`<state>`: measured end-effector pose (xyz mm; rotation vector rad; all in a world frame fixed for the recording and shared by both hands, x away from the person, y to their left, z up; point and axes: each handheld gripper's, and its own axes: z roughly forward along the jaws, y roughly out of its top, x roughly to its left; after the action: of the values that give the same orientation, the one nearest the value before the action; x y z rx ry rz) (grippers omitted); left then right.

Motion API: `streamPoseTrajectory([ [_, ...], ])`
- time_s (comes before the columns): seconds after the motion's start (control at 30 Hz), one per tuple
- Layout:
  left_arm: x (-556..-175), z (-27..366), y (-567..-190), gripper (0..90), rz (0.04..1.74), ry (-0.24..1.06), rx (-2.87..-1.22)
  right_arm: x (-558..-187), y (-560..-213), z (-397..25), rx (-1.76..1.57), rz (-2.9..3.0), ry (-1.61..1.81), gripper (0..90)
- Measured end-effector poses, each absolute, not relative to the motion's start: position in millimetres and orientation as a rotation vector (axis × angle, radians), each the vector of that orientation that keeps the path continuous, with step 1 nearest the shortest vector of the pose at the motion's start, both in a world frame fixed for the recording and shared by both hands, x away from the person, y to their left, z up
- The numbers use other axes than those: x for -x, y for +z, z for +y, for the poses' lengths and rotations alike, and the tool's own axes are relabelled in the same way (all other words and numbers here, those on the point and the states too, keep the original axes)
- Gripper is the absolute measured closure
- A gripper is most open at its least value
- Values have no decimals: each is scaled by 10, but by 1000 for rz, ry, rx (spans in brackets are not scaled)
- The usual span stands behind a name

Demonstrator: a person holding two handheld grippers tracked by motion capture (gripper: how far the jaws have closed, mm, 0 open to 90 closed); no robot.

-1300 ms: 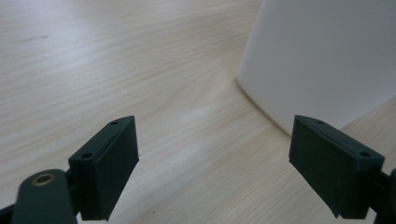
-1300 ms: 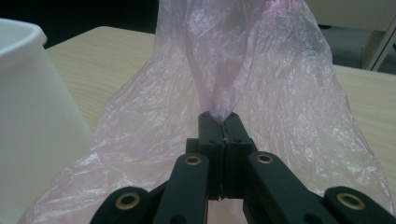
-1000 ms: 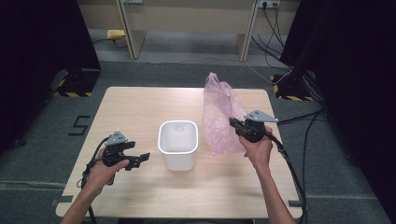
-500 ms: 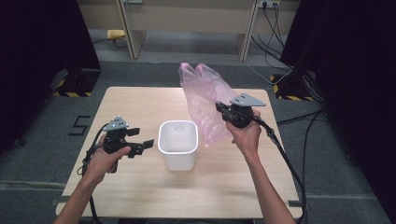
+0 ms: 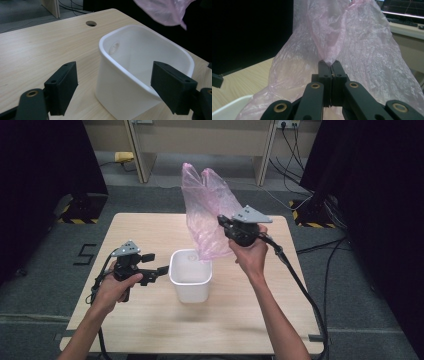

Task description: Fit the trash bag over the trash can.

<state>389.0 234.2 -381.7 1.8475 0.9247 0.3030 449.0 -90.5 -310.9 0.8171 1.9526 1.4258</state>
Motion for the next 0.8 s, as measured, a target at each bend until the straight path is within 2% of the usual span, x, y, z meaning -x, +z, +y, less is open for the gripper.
streamPoseTrajectory([
  [0.2, -3897, 2309, -3809, 242, 909, 281, -1827, -4415, -3405, -536, -734, 2037, 1392, 887],
  [0.43, -3944, 2254, -3832, 247, 920, 225, -1805, -4233, -3621, -306, -645, 2140, 1391, 880],
  [0.8, -4026, 2111, -3836, 251, 934, 154, -1737, -4039, -3783, -234, -605, 2326, 1404, 877],
])
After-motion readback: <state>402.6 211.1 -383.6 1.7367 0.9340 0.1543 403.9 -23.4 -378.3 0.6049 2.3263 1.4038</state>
